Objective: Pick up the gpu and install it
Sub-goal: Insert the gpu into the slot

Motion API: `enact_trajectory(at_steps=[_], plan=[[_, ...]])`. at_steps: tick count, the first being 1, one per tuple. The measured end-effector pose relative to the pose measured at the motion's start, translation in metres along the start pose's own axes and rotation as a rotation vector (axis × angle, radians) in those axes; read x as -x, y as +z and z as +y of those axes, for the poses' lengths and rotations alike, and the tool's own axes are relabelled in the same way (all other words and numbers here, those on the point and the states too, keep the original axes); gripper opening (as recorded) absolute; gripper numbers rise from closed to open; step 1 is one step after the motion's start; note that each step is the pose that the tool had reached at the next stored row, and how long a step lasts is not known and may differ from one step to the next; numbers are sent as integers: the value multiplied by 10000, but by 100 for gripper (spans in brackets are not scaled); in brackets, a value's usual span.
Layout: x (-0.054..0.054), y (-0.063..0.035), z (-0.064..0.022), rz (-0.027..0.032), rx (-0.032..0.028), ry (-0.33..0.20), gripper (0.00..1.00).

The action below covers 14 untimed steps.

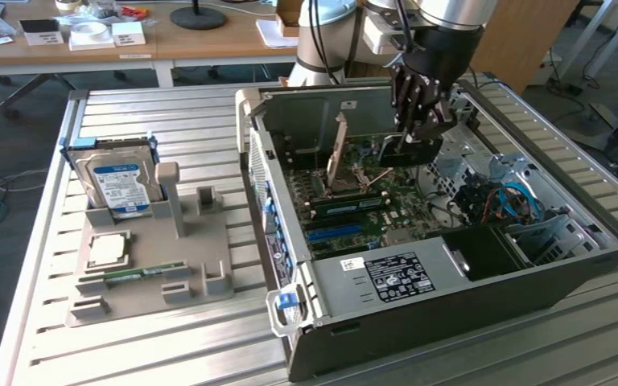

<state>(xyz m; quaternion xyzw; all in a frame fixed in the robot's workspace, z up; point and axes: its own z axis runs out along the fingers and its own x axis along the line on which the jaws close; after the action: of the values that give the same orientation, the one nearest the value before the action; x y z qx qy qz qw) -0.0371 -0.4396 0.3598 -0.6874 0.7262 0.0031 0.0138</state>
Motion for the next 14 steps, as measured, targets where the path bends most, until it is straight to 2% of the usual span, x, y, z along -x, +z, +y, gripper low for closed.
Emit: enact_trajectory(at_steps=[4, 14], plan=[[-2, 0, 36, 0, 0, -3, 27], [-4, 43, 50, 1, 0, -3, 27]])
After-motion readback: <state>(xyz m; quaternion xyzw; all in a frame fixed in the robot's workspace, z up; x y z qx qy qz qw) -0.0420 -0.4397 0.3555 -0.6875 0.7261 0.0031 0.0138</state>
